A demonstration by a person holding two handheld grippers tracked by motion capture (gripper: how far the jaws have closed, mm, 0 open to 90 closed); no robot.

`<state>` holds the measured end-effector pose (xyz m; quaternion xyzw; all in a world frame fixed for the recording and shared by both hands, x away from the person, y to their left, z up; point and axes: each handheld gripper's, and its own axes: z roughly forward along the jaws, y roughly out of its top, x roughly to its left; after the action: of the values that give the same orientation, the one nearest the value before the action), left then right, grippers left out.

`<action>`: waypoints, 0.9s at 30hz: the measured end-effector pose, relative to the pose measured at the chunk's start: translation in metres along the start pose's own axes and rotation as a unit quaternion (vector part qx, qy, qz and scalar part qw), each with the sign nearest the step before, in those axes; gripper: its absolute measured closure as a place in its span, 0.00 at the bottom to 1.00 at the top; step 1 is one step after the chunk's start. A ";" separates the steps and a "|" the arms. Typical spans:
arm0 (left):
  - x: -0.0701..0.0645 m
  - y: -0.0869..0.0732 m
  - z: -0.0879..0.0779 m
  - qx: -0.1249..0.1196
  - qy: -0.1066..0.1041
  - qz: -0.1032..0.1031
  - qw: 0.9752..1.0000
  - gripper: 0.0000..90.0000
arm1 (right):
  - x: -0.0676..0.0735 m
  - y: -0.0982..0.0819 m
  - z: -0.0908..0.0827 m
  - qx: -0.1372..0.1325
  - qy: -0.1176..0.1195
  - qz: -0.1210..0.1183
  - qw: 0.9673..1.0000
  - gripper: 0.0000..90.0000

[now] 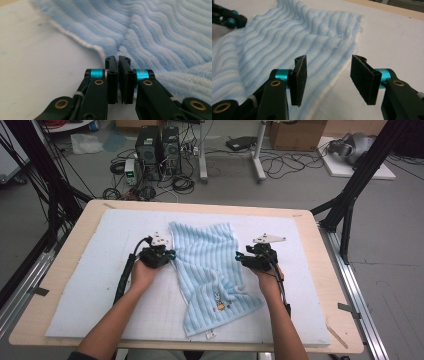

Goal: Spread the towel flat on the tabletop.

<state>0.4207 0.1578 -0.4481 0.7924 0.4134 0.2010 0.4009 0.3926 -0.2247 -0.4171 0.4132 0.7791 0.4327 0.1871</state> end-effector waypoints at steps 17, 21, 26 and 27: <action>0.048 0.004 -0.015 -0.065 0.013 -0.106 0.992 0.53 | 0.039 0.001 0.055 0.056 0.054 -0.033 0.996 0.83; 0.043 0.004 -0.022 -0.070 0.010 -0.089 0.994 0.51 | 0.033 0.004 0.062 0.065 0.002 -0.050 0.997 0.97; 0.039 -0.003 -0.023 -0.061 -0.002 -0.081 0.995 0.51 | 0.012 0.008 0.061 0.058 -0.091 -0.036 0.993 0.98; 0.037 -0.004 -0.023 -0.060 -0.006 -0.081 0.995 0.51 | 0.007 0.008 0.062 0.057 -0.114 -0.039 0.991 0.98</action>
<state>0.4250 0.2003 -0.4383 0.7324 0.4608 0.1877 0.4648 0.4318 -0.1845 -0.4445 0.4390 0.7919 0.3297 0.2675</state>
